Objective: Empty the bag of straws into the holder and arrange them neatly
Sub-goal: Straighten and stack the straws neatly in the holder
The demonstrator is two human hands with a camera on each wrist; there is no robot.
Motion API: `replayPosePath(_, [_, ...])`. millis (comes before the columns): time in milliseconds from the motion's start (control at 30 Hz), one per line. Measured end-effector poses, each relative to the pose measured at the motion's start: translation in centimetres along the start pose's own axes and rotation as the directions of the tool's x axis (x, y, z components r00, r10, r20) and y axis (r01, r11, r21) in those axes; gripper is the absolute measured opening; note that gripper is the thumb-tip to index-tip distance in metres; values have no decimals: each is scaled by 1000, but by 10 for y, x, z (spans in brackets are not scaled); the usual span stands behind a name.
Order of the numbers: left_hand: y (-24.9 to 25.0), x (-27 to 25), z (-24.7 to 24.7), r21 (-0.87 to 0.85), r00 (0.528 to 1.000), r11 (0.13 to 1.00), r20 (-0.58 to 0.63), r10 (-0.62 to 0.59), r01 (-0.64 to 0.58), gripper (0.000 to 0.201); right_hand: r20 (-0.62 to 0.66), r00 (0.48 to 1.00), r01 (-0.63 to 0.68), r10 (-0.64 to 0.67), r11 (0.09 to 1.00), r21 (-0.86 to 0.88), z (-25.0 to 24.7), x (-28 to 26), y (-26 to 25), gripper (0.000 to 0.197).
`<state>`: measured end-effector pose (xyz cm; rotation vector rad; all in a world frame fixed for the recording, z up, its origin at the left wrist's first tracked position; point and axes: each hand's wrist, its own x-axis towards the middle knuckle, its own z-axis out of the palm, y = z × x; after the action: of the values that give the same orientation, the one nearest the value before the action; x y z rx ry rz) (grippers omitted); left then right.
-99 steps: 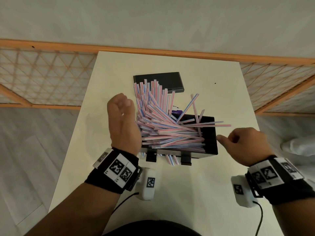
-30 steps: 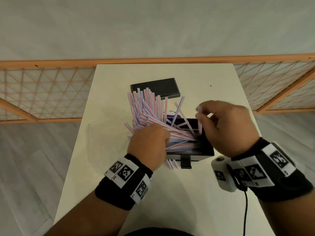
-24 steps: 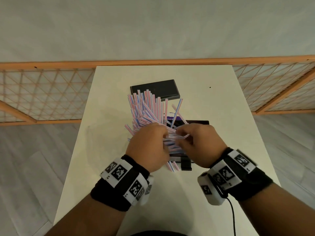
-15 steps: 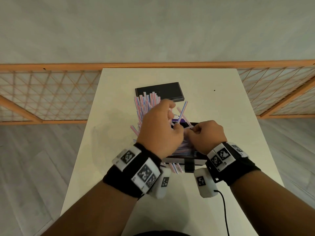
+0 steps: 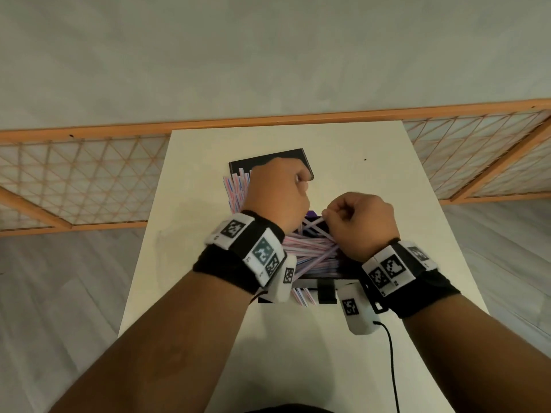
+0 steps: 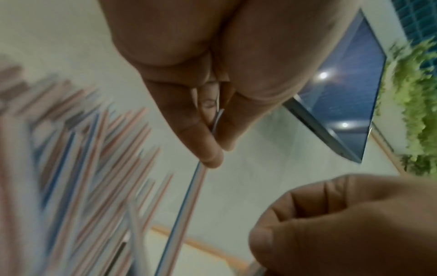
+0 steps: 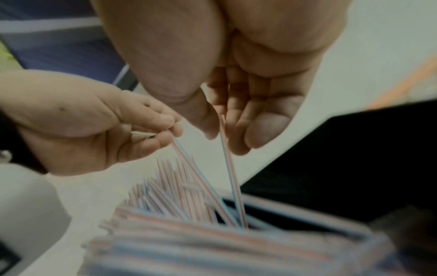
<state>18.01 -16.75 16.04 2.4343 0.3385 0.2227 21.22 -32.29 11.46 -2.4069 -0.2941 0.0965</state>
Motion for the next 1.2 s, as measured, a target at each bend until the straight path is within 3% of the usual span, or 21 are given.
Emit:
replayPosePath(100, [6, -10, -30, -36, 988, 997, -142, 64, -70, 12, -119, 988, 105, -103, 994, 11, -30, -3, -11, 6])
replayPosePath(233, [5, -23, -52, -151, 963, 978, -250, 103, -144, 10, -265, 941, 233, -208, 970, 64, -72, -5, -28, 15])
replayPosePath(400, [-6, -34, -36, -245, 976, 963, -210, 60, -112, 11, -263, 896, 354, -358, 933, -65, -103, -15, -50, 14])
replayPosePath(533, [-18, -39, -18, -108, 996, 994, 90, 23, -13, 13, -60, 915, 383, -398, 907, -172, -80, -15, -51, 17])
replayPosePath(600, [-24, -38, -24, -116, 995, 992, 97, -31, 42, 17, 100, 918, 394, -384, 911, -119, -52, -15, -46, 20])
replayPosePath(667, [-34, -35, -36, -119, 996, 992, -78, -46, 36, 15, 287, 905, 350, -312, 932, -90, -28, -16, -34, 36])
replayPosePath(700, [-40, -34, -42, -111, 974, 993, -217, -60, 37, 18, 381, 890, 317, -251, 940, -123, -20, -16, -25, 48])
replayPosePath(767, [-55, -36, -51, -189, 878, 981, -459, -135, 52, 20, 509, 853, 269, -116, 934, -237, -10, -15, -7, 69])
replayPosePath(833, [-74, -40, -48, -420, 812, 899, -477, -336, 125, 30, 550, 834, 233, -28, 923, -307, -2, -12, 6, 86])
replayPosePath(900, [-88, -45, -36, -624, 796, 733, -285, -535, 269, 52, 573, 820, 214, -5, 930, -298, 8, -8, 12, 89])
replayPosePath(933, [-93, -48, -28, -673, 798, 661, -174, -577, 332, 58, 589, 808, 217, -15, 937, -274, 14, -6, 13, 88])
replayPosePath(1067, [-90, -63, 3, -797, 832, 474, 63, -552, 375, 67, 629, 774, 240, -77, 954, -179, 36, -5, 16, 94])
replayPosePath(1133, [-87, -66, 14, -856, 804, 360, 101, -586, 370, 85, 634, 769, 236, -84, 959, -159, 41, -7, 17, 92])
replayPosePath(1200, [-89, -64, 20, -887, 776, 313, 76, -626, 339, 87, 618, 778, 243, -110, 961, -135, 46, -8, 19, 77])
